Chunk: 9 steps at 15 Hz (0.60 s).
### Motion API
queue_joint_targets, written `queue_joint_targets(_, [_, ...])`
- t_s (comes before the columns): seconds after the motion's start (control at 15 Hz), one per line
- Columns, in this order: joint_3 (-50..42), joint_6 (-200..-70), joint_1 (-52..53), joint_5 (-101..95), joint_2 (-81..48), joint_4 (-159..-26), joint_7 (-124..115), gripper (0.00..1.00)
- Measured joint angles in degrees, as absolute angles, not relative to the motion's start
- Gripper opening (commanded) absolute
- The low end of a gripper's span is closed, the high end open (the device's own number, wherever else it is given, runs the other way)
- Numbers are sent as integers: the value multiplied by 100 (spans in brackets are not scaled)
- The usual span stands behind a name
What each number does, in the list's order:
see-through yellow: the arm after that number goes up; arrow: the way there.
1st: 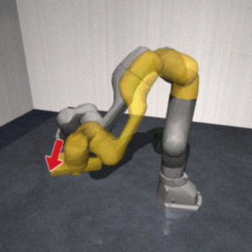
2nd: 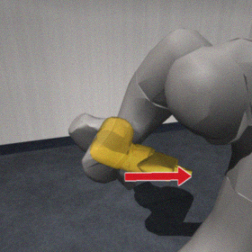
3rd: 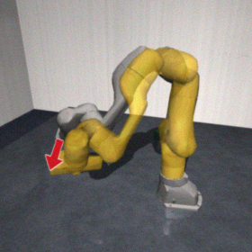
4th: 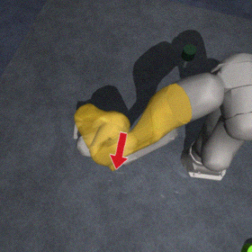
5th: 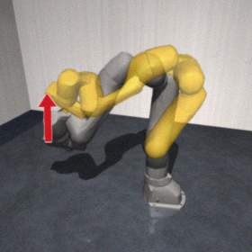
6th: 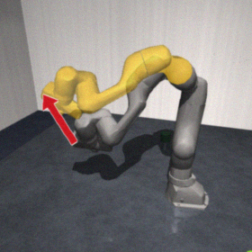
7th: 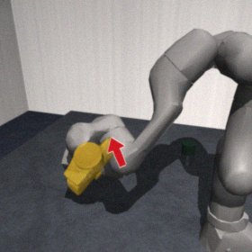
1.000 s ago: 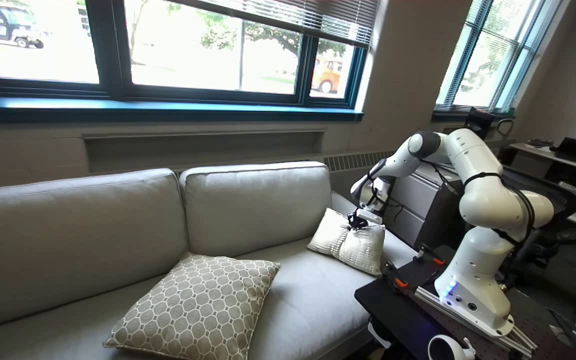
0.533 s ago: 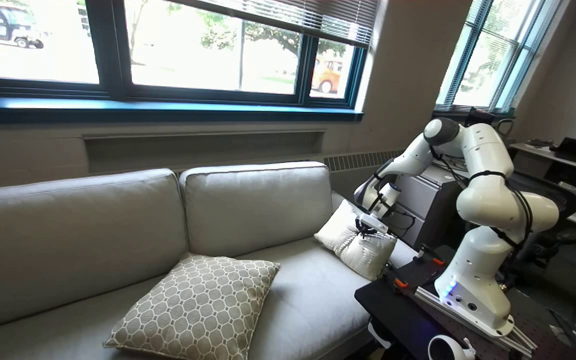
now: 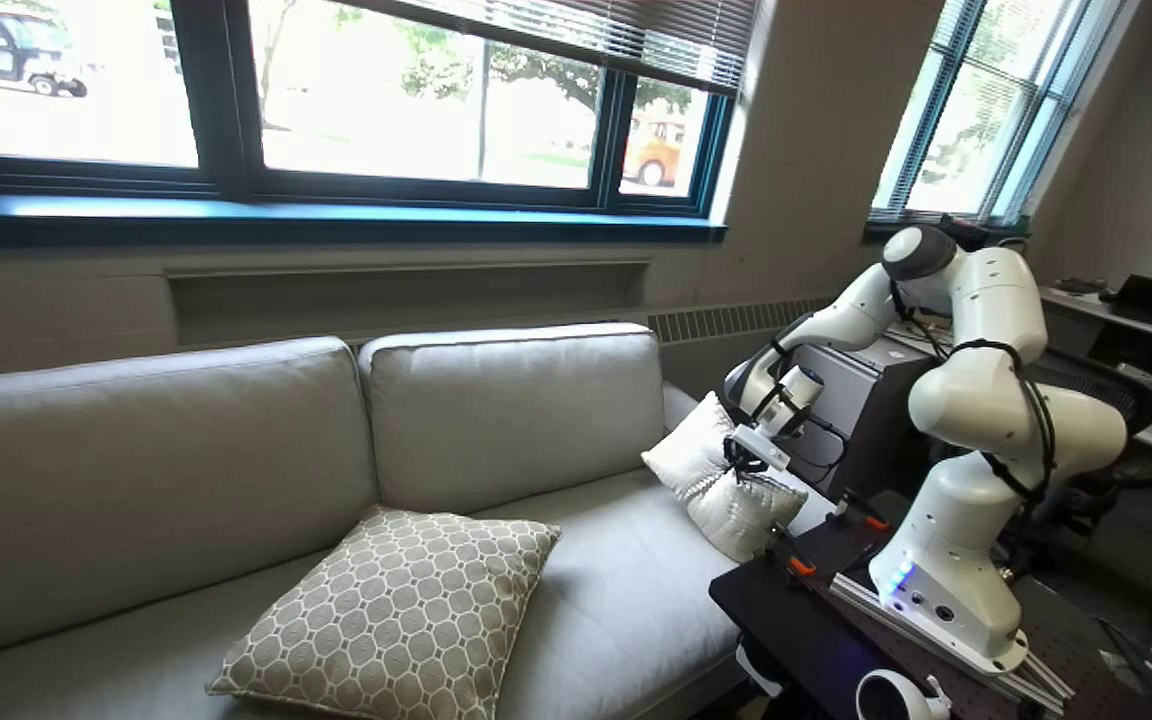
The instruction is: Put the two pillows on the right end of the chair
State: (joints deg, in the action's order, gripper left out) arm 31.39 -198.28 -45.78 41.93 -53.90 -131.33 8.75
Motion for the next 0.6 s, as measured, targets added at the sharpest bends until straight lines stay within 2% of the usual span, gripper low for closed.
queue_joint_targets(0.6, [2153, -18315, -4089, 2485, -4783, -12951, -719, 5])
